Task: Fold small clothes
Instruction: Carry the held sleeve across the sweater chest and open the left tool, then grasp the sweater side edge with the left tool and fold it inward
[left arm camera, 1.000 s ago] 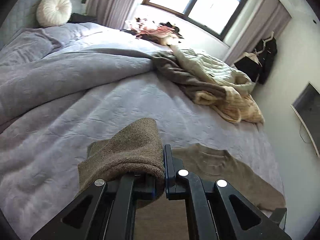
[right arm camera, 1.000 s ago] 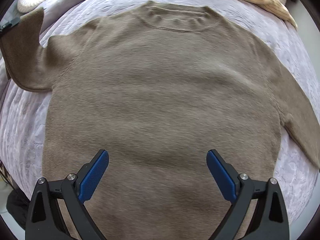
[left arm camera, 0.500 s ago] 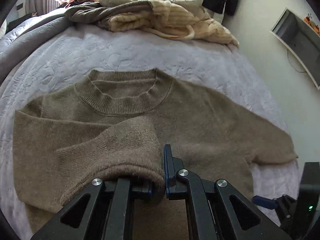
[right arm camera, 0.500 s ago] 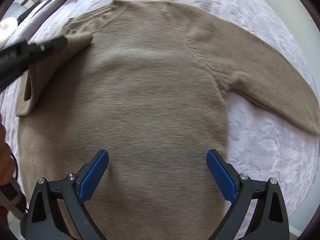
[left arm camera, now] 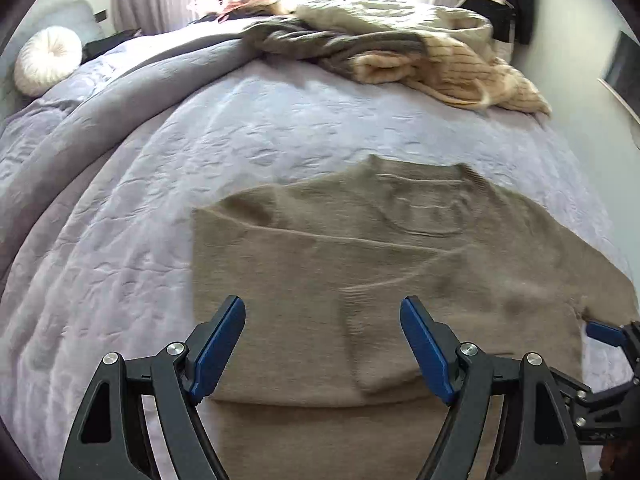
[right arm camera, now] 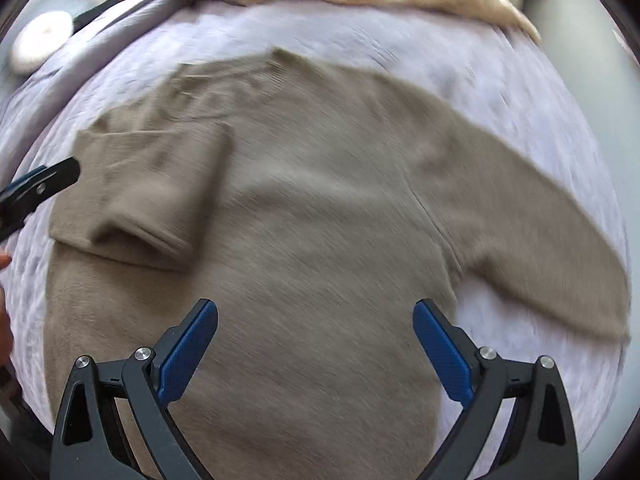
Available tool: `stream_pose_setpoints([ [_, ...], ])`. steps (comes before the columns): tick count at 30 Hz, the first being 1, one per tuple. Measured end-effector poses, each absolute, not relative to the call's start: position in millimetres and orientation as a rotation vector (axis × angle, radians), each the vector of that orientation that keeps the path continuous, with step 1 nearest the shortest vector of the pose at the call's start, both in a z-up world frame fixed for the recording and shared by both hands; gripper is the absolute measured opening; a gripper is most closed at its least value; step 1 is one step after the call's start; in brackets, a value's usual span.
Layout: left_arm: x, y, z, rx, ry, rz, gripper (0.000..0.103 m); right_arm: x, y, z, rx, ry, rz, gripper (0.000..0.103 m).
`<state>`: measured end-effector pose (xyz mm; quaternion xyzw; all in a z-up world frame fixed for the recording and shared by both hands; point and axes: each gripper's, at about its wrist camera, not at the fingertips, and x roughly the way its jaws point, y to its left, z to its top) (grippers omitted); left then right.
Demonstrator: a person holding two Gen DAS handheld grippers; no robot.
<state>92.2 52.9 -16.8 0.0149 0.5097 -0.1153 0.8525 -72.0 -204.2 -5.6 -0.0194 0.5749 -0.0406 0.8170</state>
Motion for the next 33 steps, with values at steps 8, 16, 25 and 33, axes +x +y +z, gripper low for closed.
stream_pose_setpoints([
  [8, 171.8, 118.3, -82.0, -0.085, 1.272, -0.171, 0.081, -25.6, -85.0, -24.1, -0.524, 1.101, 0.112, 0.099],
  [16, 182.8, 115.2, -88.1, -0.102, 1.264, -0.200, 0.058, 19.1, -98.0, -17.1, -0.327, 1.061, 0.096, 0.007],
  [25, 186.1, 115.3, -93.1, -0.129, 1.271, -0.216, 0.028, -26.3, -297.3, -48.8, 0.784, 1.063, -0.097, 0.062],
  [33, 188.2, 119.1, -66.3, -0.218, 1.203, -0.233, 0.012, -21.2, -299.1, -23.4, 0.824, 0.946, -0.044, 0.006],
])
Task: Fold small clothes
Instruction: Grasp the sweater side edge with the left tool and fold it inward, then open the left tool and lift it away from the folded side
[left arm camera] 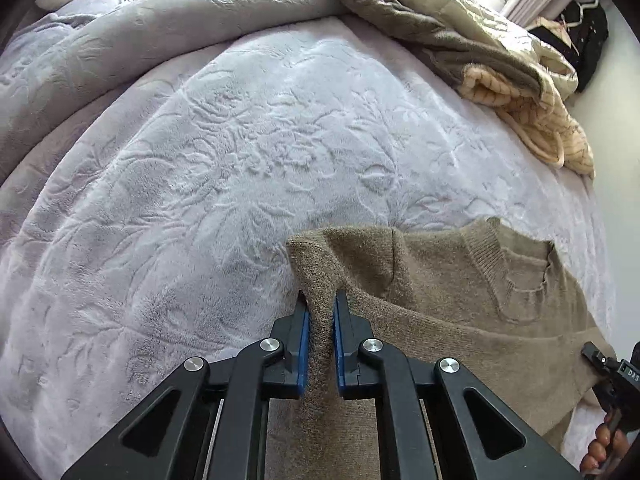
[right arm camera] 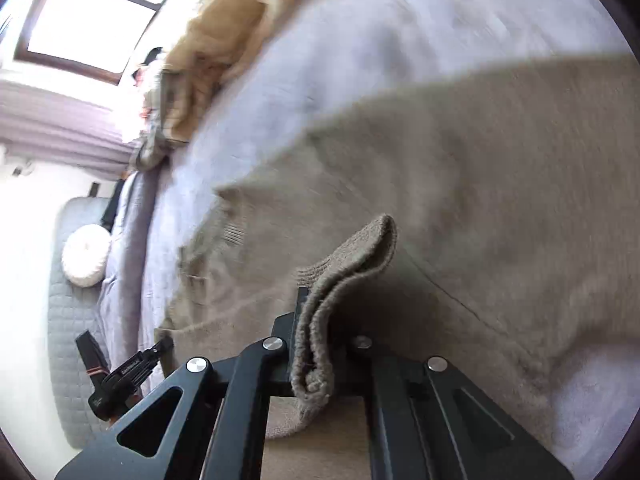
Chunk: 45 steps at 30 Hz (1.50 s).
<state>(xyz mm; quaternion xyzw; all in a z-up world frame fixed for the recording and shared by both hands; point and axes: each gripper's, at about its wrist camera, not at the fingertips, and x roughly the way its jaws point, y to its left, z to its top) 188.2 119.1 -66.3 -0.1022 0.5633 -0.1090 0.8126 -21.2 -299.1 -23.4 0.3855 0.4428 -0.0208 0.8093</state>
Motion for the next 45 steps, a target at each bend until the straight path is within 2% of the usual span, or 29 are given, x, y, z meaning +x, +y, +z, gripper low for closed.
stream_pose_setpoints([
  [3, 191.6, 129.0, -70.6, -0.216, 1.199, -0.207, 0.009, -7.3, -292.6, -9.8, 0.723, 0.920, -0.011, 0.006],
  [5, 193.0, 135.0, -80.5, -0.230, 1.201, -0.193, 0.009, -2.4, -301.0, -26.1, 0.719, 0.944, -0.052, 0.006],
  [8, 193.3, 144.1, -85.5, -0.281, 1.197, -0.187, 0.009, -5.8, -319.7, -69.9, 0.828, 1.032, -0.083, 0.007],
  [10, 189.0, 151.0, -80.5, -0.294, 1.187, -0.169, 0.010, -17.7, -328.9, -76.6, 0.944, 0.996, -0.090, 0.008],
  [15, 170.8, 157.1, -58.4, -0.135, 1.155, -0.075, 0.010, -43.1, -303.7, -56.4, 0.966, 1.025, -0.066, 0.038],
  [18, 152.7, 169.1, -47.8, -0.113, 1.134, -0.065, 0.010, -47.1, -254.6, -50.3, 0.975, 1.072, 0.092, 0.038],
  [20, 142.0, 177.8, -46.1, -0.107, 1.141, -0.036, 0.058, -40.9, -212.8, -53.6, 0.973, 1.121, 0.198, 0.038],
  [21, 136.4, 182.5, -45.4, -0.108, 1.136, -0.006, 0.093, -36.1, -188.3, -57.4, 0.980, 1.146, 0.259, 0.038],
  [27, 97.1, 200.2, -49.5, -0.077, 1.134, 0.035, 0.095, 2.5, -57.3, -90.3, 1.001, 1.236, 0.452, 0.038],
  [33, 67.8, 228.4, -58.6, -0.082, 1.177, 0.066, 0.095, 26.1, 0.4, -107.0, 1.010, 1.213, 0.461, 0.038],
  [41, 44.2, 237.5, -68.9, -0.089, 1.202, 0.053, 0.095, 33.2, 49.7, -110.5, 0.744, 1.282, 0.504, 0.037],
  [45, 38.4, 224.4, -65.6, -0.078, 1.199, 0.026, 0.095, 24.1, 66.3, -93.8, 0.605, 1.304, 0.531, 0.038],
])
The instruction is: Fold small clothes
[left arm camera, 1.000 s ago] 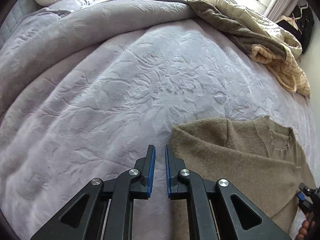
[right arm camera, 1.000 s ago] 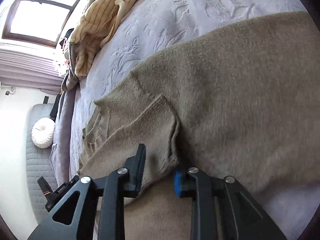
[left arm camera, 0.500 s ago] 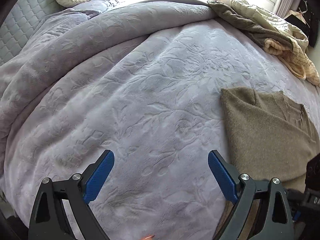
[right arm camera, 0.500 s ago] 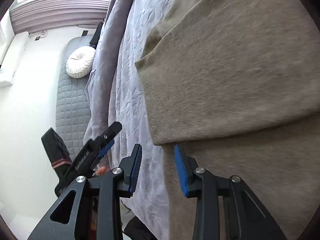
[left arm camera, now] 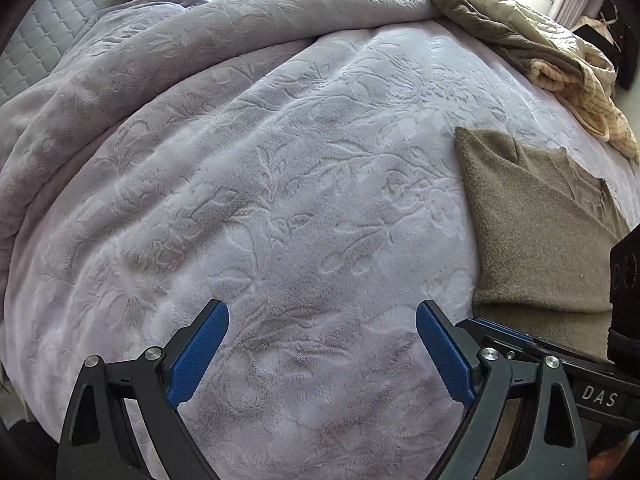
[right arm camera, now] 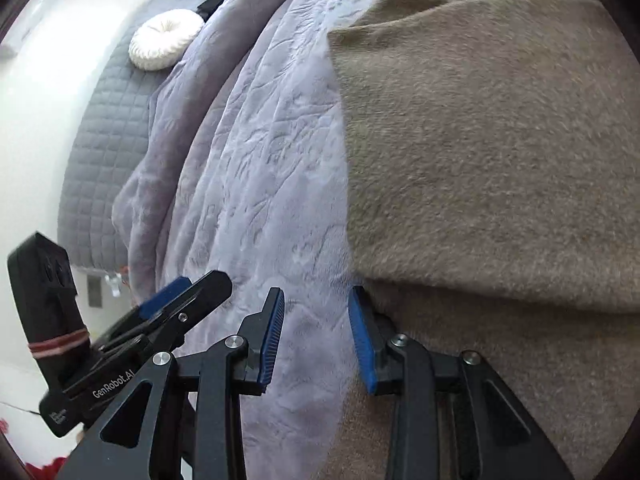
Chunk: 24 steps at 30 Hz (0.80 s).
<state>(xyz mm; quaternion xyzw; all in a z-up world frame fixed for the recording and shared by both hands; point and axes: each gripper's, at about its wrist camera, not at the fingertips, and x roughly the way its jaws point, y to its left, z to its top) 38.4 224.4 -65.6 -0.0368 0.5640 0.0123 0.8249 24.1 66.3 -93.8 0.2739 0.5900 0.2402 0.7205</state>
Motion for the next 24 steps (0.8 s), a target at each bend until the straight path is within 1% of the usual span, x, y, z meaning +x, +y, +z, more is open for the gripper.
stream_pose_setpoints([
  [5, 31.3, 199.0, -54.8, -0.065, 1.183, -0.036, 0.095, -0.8, 3.1, -78.4, 0.708, 1.274, 0.405, 0.038],
  [12, 23.8, 145.7, -52.6, -0.027, 1.192, -0.129, 0.095, -27.6, -173.0, -34.0, 0.635, 1.075, -0.116, 0.038],
  [16, 22.4, 111.1, -49.6, -0.008, 1.187, -0.176, 0.095, -52.5, -250.7, -27.7, 0.811, 0.990, -0.313, 0.038],
  [20, 23.6, 78.3, -50.0, -0.012, 1.196, -0.208, 0.095, -70.7, -292.2, -46.7, 1.000, 0.974, -0.351, 0.038],
  [22, 24.3, 61.9, -51.0, -0.003, 1.196, -0.226, 0.095, -69.4, -304.2, -56.2, 1.046, 0.954, -0.318, 0.020],
  [23, 23.9, 53.8, -50.0, 0.004, 1.191, -0.235, 0.095, -66.8, -308.3, -54.7, 1.023, 0.955, -0.314, 0.008],
  [24, 23.3, 45.6, -49.2, 0.014, 1.186, -0.245, 0.095, -63.3, -305.8, -54.3, 0.991, 0.956, -0.316, 0.008],
])
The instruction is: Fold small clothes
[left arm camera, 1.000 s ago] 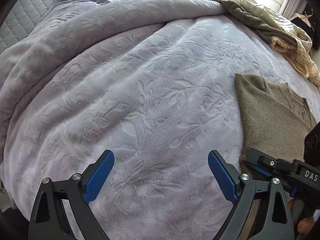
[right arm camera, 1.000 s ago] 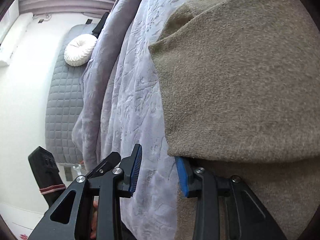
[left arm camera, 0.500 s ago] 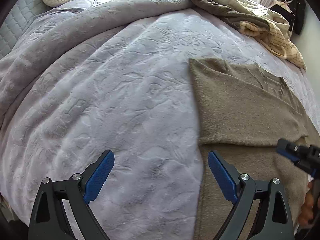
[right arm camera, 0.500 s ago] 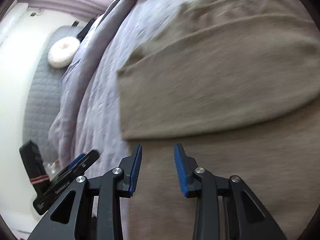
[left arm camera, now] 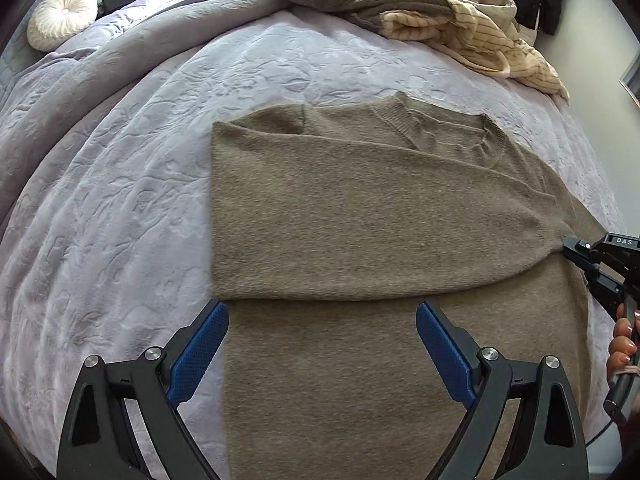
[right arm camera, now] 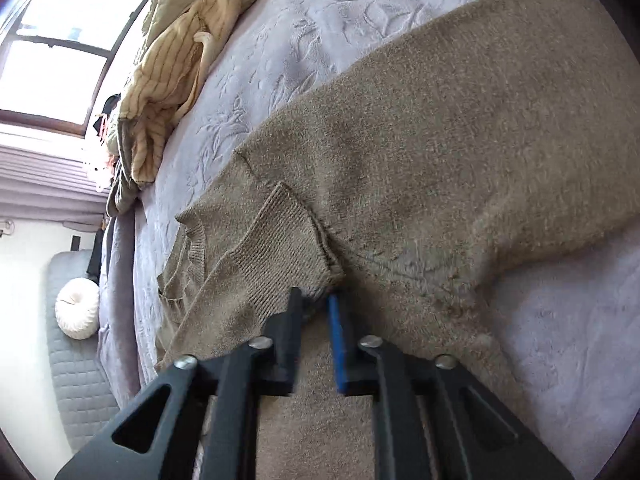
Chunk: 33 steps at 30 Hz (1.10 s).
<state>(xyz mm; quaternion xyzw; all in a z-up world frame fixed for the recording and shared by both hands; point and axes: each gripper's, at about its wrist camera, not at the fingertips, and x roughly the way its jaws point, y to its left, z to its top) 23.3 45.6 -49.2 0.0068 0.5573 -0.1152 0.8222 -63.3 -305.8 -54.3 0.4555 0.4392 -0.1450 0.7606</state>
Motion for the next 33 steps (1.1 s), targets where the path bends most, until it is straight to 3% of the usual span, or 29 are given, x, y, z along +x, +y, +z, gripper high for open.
stream_pose_setpoints([
  [11, 12.2, -12.5, -71.9, 0.092, 1.284, -0.297, 0.095, -107.3, -313.3, -58.3, 1.018, 1.051, -0.219, 0.010],
  [13, 9.9, -22.6, -75.3, 0.106, 1.300, -0.304, 0.095, -119.1, -313.3, -57.2, 1.014, 1.067, -0.200, 0.016],
  [17, 4.2, -40.6, -79.4, 0.134, 1.320, -0.323, 0.095, -135.6, -306.9, -52.9, 0.993, 1.088, -0.173, 0.039],
  [33, -10.4, -86.3, -75.0, 0.215, 1.341, -0.371, 0.095, -165.5, -325.4, -49.1, 1.002, 1.076, -0.177, 0.040],
])
